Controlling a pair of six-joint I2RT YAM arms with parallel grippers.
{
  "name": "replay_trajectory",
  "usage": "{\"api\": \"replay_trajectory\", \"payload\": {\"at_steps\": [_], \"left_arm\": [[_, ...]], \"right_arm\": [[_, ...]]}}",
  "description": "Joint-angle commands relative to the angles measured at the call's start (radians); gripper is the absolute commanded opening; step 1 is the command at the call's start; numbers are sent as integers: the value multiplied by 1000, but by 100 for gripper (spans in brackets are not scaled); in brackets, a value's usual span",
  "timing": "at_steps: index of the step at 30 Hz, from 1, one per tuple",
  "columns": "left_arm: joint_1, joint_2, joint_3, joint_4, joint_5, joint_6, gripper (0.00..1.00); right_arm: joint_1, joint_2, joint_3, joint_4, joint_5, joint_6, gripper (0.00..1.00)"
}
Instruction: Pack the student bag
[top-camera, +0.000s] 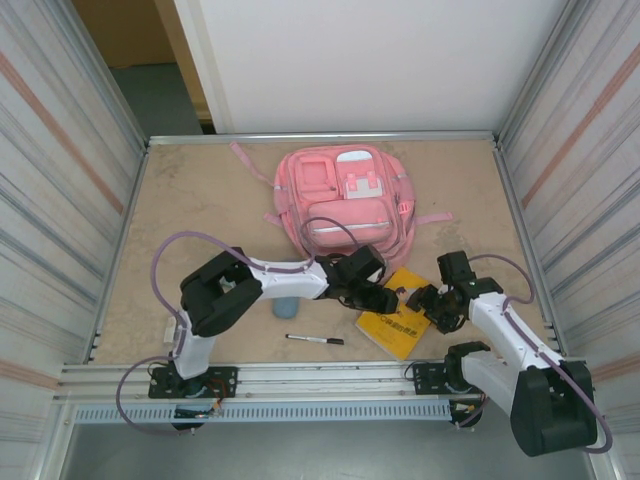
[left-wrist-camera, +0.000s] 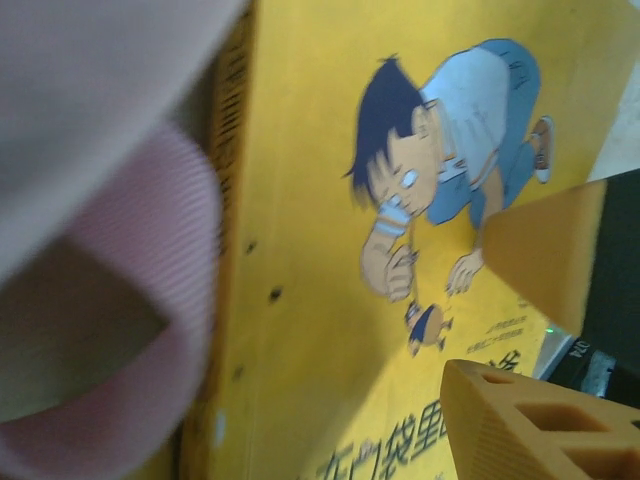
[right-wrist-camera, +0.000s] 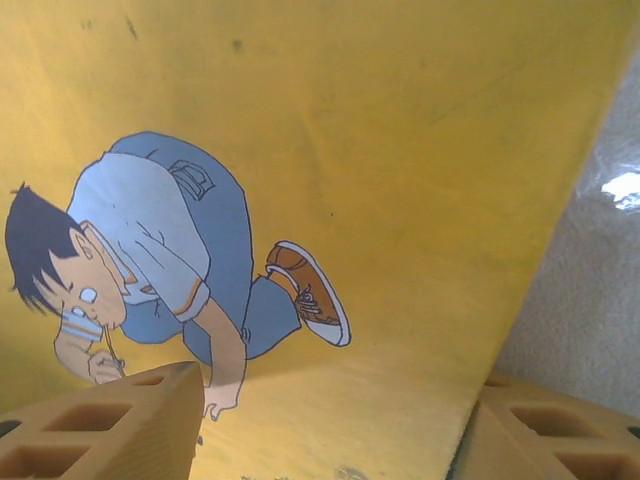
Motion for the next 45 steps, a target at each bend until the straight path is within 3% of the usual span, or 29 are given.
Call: {"api": "replay_trajectory", "payload": {"at_steps": [1,6,13,18,21,24,27,34,37,40,45], "left_arm": [[-74,104,26,106,124,-70,61],[-72,34,-2,180,117,-100,54],[-61,-81,-77,223,55,-150,12],[-66,-249,-123,178,-32,-128,4],[-64,-359,-109,52,-110,-74,0],[-64,-503,-108,-108,-262,-5,0],[-35,-635,-127,-285,-404,6,0],[60,-966,-274,-500,-477,-33,0],[97,-1119,-348,-564,-471,-58,0],[119,-1258,-417,-625,-474,-91,0],[122,-1451,-508,-677,-489,-152,0]], "right_arm": [[-13,40,27,59,-54,-27,62],[-20,57,30,66,-97,-46,62],[-21,-95,46,30,-93,-56,67],[-21,-207,109,9,-64,-55,72],[-17,-238,166,49,-59,-39,74],[-3,-222,234,118,-55,-70,73],[45,-123,358,107,-34,-139,72],[215,226,588,63,80,-254,76],[202,363,651,46,86,-263,78],[146,470,672,81,3,-245,76],[90,616,687,153,-111,-227,63]]}}
